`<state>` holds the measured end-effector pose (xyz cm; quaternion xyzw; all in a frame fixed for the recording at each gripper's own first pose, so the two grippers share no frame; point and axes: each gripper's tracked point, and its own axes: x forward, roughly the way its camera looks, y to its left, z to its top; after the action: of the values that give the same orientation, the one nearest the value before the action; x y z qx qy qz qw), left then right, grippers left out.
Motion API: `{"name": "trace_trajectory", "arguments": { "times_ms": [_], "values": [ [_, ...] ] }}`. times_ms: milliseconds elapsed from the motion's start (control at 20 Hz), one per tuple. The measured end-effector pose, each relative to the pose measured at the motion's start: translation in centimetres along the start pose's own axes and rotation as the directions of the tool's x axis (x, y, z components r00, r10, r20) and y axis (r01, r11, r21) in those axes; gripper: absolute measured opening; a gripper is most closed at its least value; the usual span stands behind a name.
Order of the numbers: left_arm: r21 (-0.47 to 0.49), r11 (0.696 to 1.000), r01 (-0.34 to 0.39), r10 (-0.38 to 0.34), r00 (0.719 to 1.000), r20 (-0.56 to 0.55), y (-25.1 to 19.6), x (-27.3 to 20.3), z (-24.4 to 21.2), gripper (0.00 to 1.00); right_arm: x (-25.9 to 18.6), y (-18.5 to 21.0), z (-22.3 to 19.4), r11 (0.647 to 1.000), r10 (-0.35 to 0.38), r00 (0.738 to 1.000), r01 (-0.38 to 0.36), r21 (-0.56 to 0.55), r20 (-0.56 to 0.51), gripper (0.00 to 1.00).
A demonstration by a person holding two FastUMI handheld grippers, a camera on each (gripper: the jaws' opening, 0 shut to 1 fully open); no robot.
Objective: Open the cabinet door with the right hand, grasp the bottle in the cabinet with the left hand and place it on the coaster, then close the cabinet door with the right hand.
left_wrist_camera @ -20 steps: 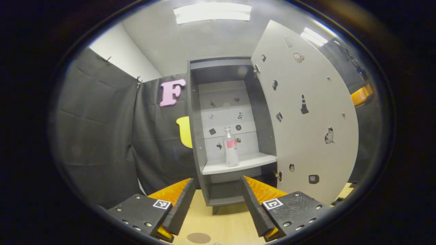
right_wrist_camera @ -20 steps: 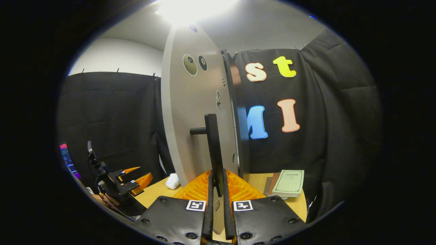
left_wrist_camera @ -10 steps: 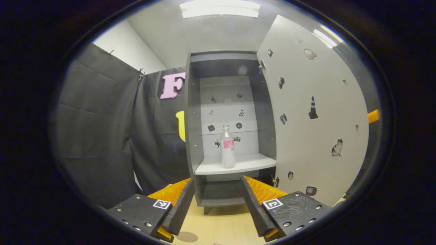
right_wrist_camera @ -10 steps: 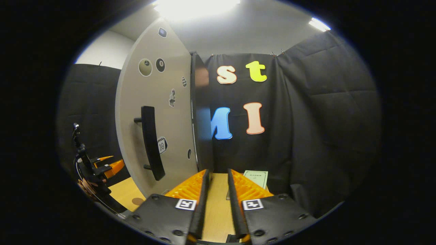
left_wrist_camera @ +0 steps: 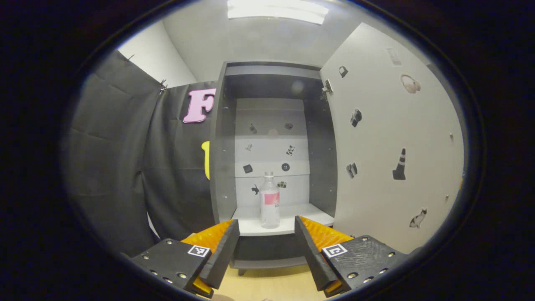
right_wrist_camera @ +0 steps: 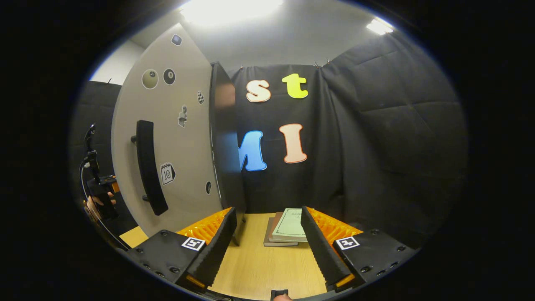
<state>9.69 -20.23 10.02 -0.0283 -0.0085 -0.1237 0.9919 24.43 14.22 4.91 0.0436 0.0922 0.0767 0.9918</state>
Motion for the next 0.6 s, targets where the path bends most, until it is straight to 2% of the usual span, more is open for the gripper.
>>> {"name": "trace_trajectory", "arguments": {
  "times_ms": [50,100,200,250,400,500,550,600],
  "values": [
    [0.005,1.0,0.005,-0.005,1.0,0.005,0.1,1.1,0.4,0.8,-0.1,-0.3,-0.1,1.0,-0.019,1.0,0.019,-0.003,-0.008,0.97],
    [0.009,1.0,0.011,-0.011,1.0,0.007,0.2,2.5,0.8,0.82,0.0,-0.7,-0.2,0.999,-0.036,0.999,0.036,-0.006,-0.013,0.92],
    [0.014,0.999,0.029,-0.029,1.0,0.005,0.1,5.3,1.0,0.84,0.1,-1.1,-0.3,0.998,-0.061,0.998,0.06,-0.01,-0.015,0.92],
    [0.014,0.999,0.04,-0.04,0.999,0.003,-0.1,6.5,1.1,0.82,0.1,-1.4,-0.3,0.997,-0.078,0.997,0.078,-0.011,-0.017,0.97],
    [0.007,0.996,0.091,-0.091,0.996,-0.006,-0.9,9.6,0.6,0.84,0.3,-1.9,-0.3,0.991,-0.134,0.991,0.134,0.005,-0.019,0.97],
    [-0.006,0.994,0.113,-0.113,0.994,-0.011,-1.3,11.8,-0.2,0.8,0.4,-1.9,-0.6,0.988,-0.155,0.987,0.156,0.016,-0.032,0.97],
    [-0.017,0.993,0.121,-0.121,0.992,-0.017,-1.4,12.9,-0.7,0.82,0.3,-2.1,-0.6,0.985,-0.172,0.985,0.173,0.013,-0.033,0.93],
    [-0.027,0.991,0.127,-0.128,0.992,-0.022,-1.5,13.9,-1.1,0.8,0.4,-2.4,-0.7,0.982,-0.189,0.981,0.19,0.007,-0.035,0.98]
  ]
}}
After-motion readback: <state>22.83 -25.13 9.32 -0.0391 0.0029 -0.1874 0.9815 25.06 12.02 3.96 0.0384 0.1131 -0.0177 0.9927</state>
